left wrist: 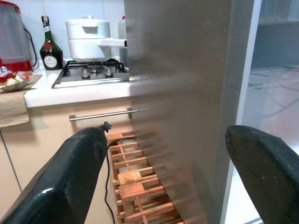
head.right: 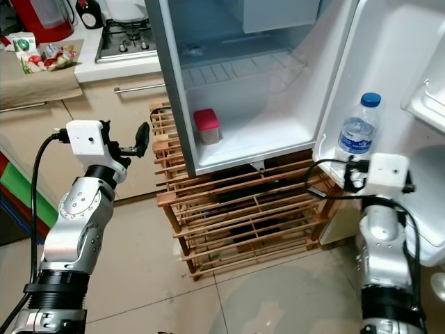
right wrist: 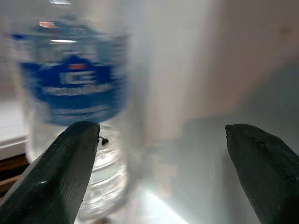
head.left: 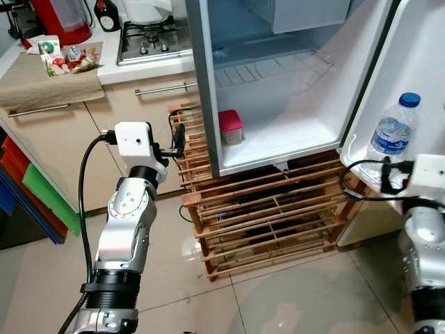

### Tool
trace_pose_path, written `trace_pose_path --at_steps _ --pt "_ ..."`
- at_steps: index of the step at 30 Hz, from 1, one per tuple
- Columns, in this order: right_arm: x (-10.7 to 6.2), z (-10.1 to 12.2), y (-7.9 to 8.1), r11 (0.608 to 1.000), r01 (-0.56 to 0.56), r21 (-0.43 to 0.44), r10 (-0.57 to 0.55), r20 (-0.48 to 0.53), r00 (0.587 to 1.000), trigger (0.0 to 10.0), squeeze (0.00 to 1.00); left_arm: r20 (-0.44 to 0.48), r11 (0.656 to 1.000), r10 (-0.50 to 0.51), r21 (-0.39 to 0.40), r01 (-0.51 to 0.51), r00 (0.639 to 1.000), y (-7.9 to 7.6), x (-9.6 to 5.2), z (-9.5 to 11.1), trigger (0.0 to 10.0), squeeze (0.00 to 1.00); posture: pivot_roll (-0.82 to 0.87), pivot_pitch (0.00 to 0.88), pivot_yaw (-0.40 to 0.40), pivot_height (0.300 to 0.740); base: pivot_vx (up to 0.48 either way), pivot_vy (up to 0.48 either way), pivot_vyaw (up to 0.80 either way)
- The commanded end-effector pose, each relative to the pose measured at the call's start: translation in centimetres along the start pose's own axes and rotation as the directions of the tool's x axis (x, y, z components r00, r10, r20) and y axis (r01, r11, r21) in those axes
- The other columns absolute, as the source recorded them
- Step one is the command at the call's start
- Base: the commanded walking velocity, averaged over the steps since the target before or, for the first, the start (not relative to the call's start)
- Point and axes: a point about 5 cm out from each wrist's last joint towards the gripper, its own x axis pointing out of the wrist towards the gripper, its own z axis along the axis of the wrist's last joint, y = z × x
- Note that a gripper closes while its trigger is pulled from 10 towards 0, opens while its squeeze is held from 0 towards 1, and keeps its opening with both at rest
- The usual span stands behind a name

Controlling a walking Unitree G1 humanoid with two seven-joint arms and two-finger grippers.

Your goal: Restocking fridge

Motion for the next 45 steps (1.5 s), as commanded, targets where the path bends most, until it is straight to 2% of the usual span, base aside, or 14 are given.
trace_pose_path --at_steps 1,5,8,11,15,19,23,25,26,27,28,34,38,45 --pt "0.4 -0.1 -0.4 0.999 0.04 0.015 -0.04 -0.023 0.999 10.0 0.0 -0.002 1.0 0.004 0.014 -0.004 1.0 0.7 -0.2 0.3 10.0 0.0 -0.07 0.0 0.13 0.74 0.0 0.0 0.0" --pt "1.2 -0.3 -2.4 0.986 0.158 0.048 -0.156 -0.052 0.986 10.0 0.0 -0.009 0.999 -0.015 0.05 0.015 1.0 1.2 -0.4 0.8 10.0 0.0 -0.05 0.0 0.166 0.74 0.0 0.0 0.0" --pt "1.4 -0.2 -2.9 0.983 0.18 0.043 -0.177 -0.05 0.983 10.0 0.0 -0.013 0.998 -0.023 0.057 0.024 1.0 1.3 -0.5 0.8 10.0 0.0 -0.05 0.0 0.179 0.74 0.0 0.0 0.0" --pt "1.7 -0.1 -5.0 0.968 0.252 0.019 -0.251 -0.05 0.967 10.0 0.0 -0.021 0.997 -0.043 0.057 0.044 0.999 0.9 -0.2 0.9 10.0 0.0 -0.06 0.0 0.192 0.74 0.0 0.0 0.0" --pt "1.6 0.3 -5.1 0.967 0.252 0.017 -0.252 -0.023 0.967 10.0 0.0 -0.023 0.997 -0.05 0.056 0.051 0.998 0.8 -0.2 0.9 10.0 0.0 -0.07 0.0 0.193 0.74 0.0 0.0 0.0" --pt "0.2 2.0 -0.5 0.997 0.056 0.046 -0.061 0.097 0.993 10.0 0.0 -0.027 0.997 -0.059 0.043 0.06 0.998 0.5 -0.2 0.8 10.0 0.0 -0.09 0.0 0.181 0.74 0.0 0.0 0.0" --pt "-1.8 3.0 3.7 0.99 -0.114 0.082 0.101 0.157 0.982 10.0 0.0 -0.024 0.997 -0.066 0.03 0.067 0.998 0.0 -0.2 0.7 10.0 0.0 -0.11 0.0 0.158 0.74 0.0 0.0 0.0" --pt "-3.8 3.6 6.9 0.966 -0.245 0.079 0.225 0.203 0.953 10.0 0.0 -0.017 0.998 -0.063 0.014 0.063 0.998 -0.2 -0.1 0.5 10.0 0.0 -0.11 0.0 0.15 0.74 0.0 0.0 0.0" --pt "-3.8 3.6 6.9 0.966 -0.245 0.079 0.225 0.203 0.953 10.0 0.0 -0.017 0.998 -0.063 0.014 0.063 0.998 -0.2 -0.1 0.5 10.0 0.0 -0.11 0.0 0.15 0.74 0.0 0.0 0.0" --pt "-5.2 4.2 8.8 0.94 -0.333 0.073 0.308 0.24 0.921 10.0 0.0 -0.012 0.998 -0.058 0.0 0.058 0.998 -0.7 0.1 0.3 10.0 0.0 -0.13 0.0 0.127 0.74 0.0 0.0 0.0" --pt "-5.7 4.5 9.4 0.927 -0.369 0.072 0.342 0.251 0.906 10.0 0.0 -0.009 0.998 -0.056 -0.007 0.056 0.998 -0.8 0.1 0.3 10.0 0.0 -0.13 0.0 0.119 0.74 0.0 0.0 0.0" --pt "-6.9 3.0 10.8 0.886 -0.454 0.088 0.434 0.184 0.882 10.0 0.0 -0.011 0.997 -0.072 0.001 0.072 0.997 -1.6 -0.2 -0.2 10.0 0.0 -0.12 0.0 0.082 0.74 0.0 0.0 0.5" --pt "-5.8 0.7 10.2 0.898 -0.421 0.132 0.415 0.07 0.907 10.0 0.0 -0.027 0.998 0.068 -0.019 -0.068 0.997 0.9 -0.8 -0.5 10.0 0.0 -0.08 0.0 0.052 0.74 0.0 0.319 0.72" --pt "-4.4 1.2 10.7 0.894 -0.435 0.107 0.428 0.077 0.9 10.0 0.0 -0.075 0.986 0.165 0.003 -0.165 0.983 2.6 -1.2 -1.3 10.0 0.0 -0.06 0.0 0.03 0.74 0.0 0.476 0.69"
